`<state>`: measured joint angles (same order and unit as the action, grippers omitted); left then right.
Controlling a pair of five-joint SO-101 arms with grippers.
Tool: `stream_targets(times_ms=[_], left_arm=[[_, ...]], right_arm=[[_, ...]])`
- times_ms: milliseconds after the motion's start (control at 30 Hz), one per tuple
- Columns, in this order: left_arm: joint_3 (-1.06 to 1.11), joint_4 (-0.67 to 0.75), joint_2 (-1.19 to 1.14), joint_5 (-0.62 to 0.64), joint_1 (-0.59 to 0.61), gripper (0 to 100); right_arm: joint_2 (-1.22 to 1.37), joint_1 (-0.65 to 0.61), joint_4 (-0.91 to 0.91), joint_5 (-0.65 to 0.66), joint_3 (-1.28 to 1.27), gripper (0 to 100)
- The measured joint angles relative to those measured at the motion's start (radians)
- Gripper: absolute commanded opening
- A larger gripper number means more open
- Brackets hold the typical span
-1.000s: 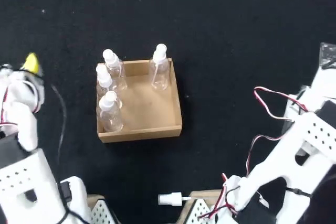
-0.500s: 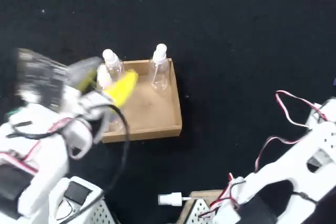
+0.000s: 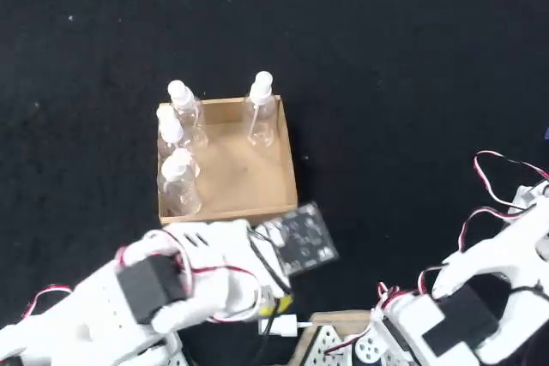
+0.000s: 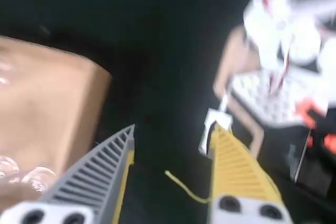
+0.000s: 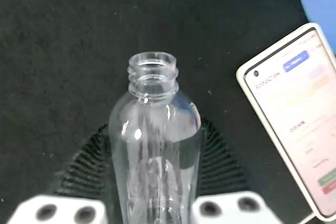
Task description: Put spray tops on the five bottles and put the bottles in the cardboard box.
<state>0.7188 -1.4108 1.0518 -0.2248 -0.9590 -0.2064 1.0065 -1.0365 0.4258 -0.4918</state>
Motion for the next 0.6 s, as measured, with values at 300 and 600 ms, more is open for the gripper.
stream_targets(times_ms=[300,600], left_arm=[[0.253,0.155,0.000,-0.008,-0.135,21],[0.410,0.321,-0.002,-0.008,-0.161,22]], right_arm=[[0.117,0.038,0.002,0.002,0.063,1.1],[0.236,0.061,0.003,0.006,0.143,1.1]])
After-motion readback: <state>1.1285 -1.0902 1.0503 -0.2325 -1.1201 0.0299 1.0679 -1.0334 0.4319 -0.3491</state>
